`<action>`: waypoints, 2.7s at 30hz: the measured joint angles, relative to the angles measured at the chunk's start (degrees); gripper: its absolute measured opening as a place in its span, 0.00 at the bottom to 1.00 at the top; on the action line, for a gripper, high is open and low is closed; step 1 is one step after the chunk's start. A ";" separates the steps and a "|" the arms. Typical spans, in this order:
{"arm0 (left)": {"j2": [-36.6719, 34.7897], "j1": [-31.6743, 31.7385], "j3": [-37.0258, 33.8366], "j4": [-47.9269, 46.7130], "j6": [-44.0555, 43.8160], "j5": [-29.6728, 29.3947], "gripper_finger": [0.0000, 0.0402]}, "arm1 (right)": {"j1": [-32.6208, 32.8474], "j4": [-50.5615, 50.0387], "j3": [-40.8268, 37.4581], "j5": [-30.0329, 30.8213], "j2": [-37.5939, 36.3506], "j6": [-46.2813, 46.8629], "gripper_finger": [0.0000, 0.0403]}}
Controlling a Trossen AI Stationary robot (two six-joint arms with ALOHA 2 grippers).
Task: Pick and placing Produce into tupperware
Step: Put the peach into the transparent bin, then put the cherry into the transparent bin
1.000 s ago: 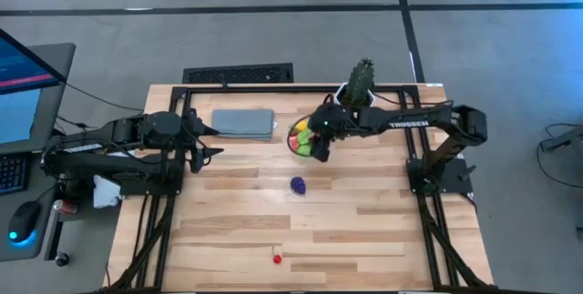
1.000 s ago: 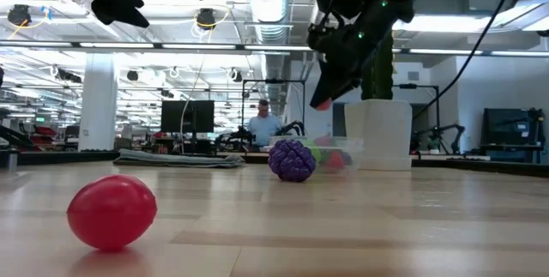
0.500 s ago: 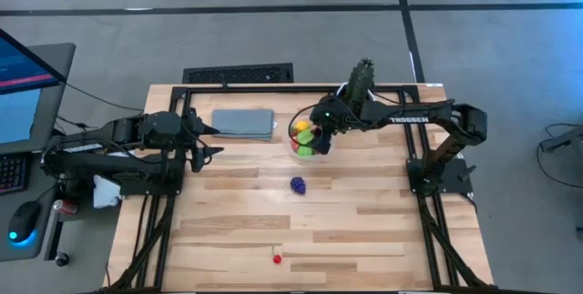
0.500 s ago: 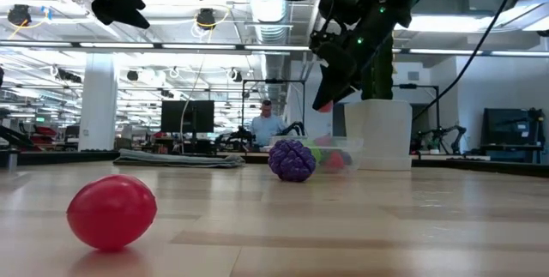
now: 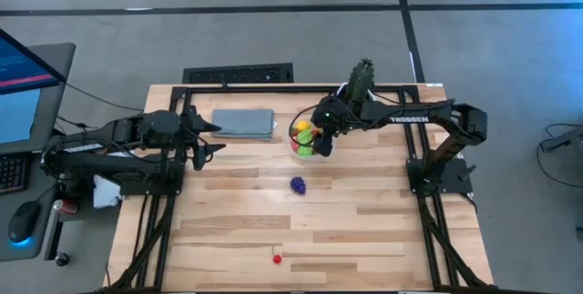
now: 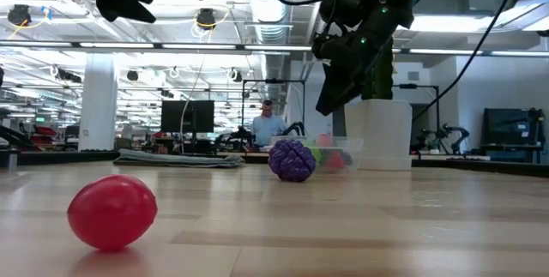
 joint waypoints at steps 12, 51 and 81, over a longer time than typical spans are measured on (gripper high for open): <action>5.44 0.01 -3.23 8.54 0.55 0.55 0.67 | 5.40 -8.78 -0.06 -4.96 -1.50 1.18 0.65; 43.52 -30.50 -11.55 53.96 -5.78 8.88 0.67 | 52.22 -9.43 -13.27 21.67 -17.69 40.65 0.60; 47.23 -33.12 -11.14 58.35 4.80 6.30 0.67 | 21.13 50.68 -44.44 -7.92 -35.23 29.73 0.60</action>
